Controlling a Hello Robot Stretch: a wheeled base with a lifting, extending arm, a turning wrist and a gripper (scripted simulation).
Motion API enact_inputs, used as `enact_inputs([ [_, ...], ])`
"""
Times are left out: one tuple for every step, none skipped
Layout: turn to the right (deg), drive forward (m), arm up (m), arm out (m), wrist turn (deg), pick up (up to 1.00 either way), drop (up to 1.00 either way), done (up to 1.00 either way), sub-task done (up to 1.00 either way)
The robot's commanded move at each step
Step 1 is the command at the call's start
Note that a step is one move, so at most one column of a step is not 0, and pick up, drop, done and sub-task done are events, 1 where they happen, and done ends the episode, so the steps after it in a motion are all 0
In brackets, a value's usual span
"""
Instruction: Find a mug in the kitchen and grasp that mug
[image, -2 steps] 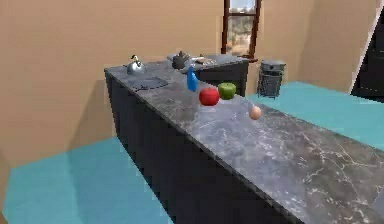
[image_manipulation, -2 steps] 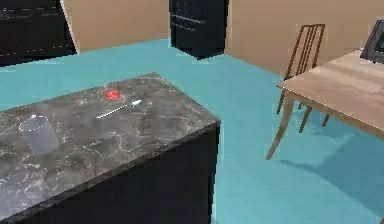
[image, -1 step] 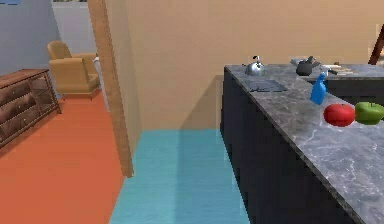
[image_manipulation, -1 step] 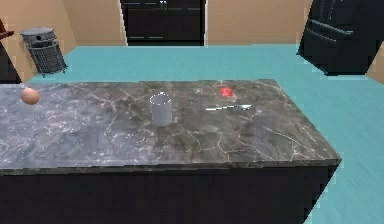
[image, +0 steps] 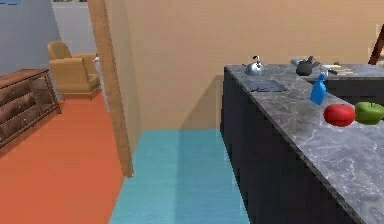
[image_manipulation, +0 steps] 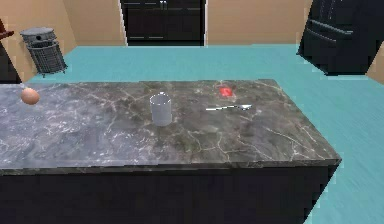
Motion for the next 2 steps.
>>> enact_inputs([
  [0.0, 0.00, 0.38, 0.00, 0.0, 0.00, 0.00, 0.00, 0.00],
  [0.0, 0.00, 0.00, 0.36, 0.0, 0.00, 0.00, 0.00, 0.00],
])
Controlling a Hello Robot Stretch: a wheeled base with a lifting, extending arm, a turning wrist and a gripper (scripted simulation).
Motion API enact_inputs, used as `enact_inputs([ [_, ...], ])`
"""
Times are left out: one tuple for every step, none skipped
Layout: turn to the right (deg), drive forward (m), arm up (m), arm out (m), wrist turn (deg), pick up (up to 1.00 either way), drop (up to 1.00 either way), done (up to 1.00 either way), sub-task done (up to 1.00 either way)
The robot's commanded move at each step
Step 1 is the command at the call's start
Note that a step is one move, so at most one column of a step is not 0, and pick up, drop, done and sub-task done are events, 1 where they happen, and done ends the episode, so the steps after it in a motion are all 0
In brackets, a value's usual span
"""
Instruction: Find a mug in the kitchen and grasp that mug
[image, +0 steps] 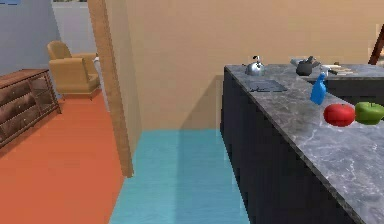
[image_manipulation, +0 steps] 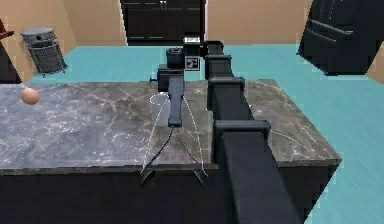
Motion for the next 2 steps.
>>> enact_inputs([
  [0.0, 0.00, 0.00, 0.00, 45.0, 0.00, 0.00, 0.00, 0.00],
  [0.0, 0.00, 0.00, 0.00, 45.0, 0.00, 0.00, 0.00, 0.00],
])
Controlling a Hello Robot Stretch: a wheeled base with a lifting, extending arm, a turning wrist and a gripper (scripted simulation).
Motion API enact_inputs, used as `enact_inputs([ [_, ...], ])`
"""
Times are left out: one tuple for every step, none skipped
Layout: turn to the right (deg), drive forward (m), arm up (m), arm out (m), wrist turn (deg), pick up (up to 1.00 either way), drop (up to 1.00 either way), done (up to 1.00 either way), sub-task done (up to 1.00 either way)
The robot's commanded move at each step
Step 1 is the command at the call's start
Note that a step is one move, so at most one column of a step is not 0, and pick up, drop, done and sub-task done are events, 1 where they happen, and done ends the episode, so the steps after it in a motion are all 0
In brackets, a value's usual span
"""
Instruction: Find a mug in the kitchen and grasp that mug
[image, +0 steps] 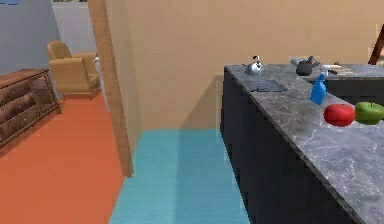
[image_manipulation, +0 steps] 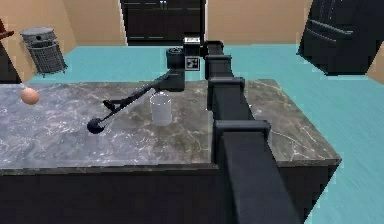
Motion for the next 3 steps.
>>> enact_inputs([
  [0.0, 0.00, 0.00, 0.00, 45.0, 0.00, 0.00, 0.00, 0.00],
  [0.0, 0.00, 0.00, 0.00, 24.0, 0.00, 0.00, 0.00, 0.00],
  [0.0, 0.00, -0.16, 0.00, 0.0, 0.00, 0.00, 0.00, 0.00],
])
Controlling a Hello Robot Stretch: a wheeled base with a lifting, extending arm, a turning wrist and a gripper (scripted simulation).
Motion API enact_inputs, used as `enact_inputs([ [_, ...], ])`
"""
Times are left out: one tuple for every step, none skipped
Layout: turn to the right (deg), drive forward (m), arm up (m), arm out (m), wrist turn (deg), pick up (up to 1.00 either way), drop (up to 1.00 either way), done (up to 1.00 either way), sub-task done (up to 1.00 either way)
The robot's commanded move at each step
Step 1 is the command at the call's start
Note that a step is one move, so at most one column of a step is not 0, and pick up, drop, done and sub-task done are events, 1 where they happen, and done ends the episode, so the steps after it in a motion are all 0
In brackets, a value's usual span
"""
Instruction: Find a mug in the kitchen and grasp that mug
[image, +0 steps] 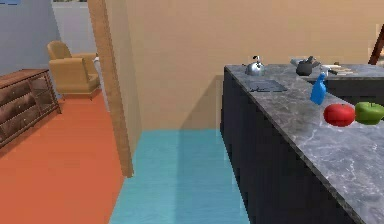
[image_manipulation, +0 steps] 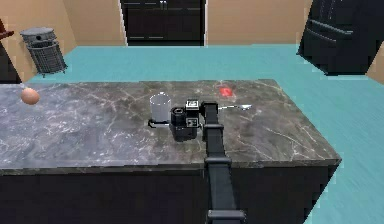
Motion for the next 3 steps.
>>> enact_inputs([
  [0.0, 0.00, 0.00, 0.00, 0.0, 1.00, 0.00, 0.00, 0.00],
  [0.0, 0.00, 0.10, 0.00, 0.0, 0.00, 0.00, 0.00, 0.00],
  [0.0, 0.00, 0.00, 0.00, 0.0, 0.00, 0.00, 1.00, 0.00],
])
